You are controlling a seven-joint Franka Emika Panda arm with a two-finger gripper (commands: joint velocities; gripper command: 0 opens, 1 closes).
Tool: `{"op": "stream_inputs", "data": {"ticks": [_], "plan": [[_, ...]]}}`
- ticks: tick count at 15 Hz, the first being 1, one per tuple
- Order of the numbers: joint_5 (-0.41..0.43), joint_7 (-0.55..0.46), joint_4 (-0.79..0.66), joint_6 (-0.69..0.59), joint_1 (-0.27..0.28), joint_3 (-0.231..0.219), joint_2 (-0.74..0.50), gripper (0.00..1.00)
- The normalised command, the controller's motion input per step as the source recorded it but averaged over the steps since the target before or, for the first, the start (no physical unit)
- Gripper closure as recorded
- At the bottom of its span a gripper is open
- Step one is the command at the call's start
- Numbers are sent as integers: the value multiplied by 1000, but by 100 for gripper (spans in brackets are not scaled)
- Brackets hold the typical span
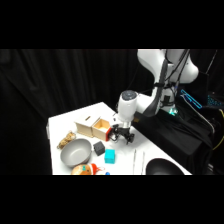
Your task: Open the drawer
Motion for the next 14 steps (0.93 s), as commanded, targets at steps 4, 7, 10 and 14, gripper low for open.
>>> {"op": "stream_inputs", "data": {"ticks": [4, 7, 10, 14], "plan": [[-94, 131, -223, -96, 42, 10, -381, 0], [-118, 158, -234, -246, 31, 39, -503, 0], [19, 47, -224, -355, -92, 210, -554, 0], [226, -118, -168, -373, -163, 286, -536, 0]]}}
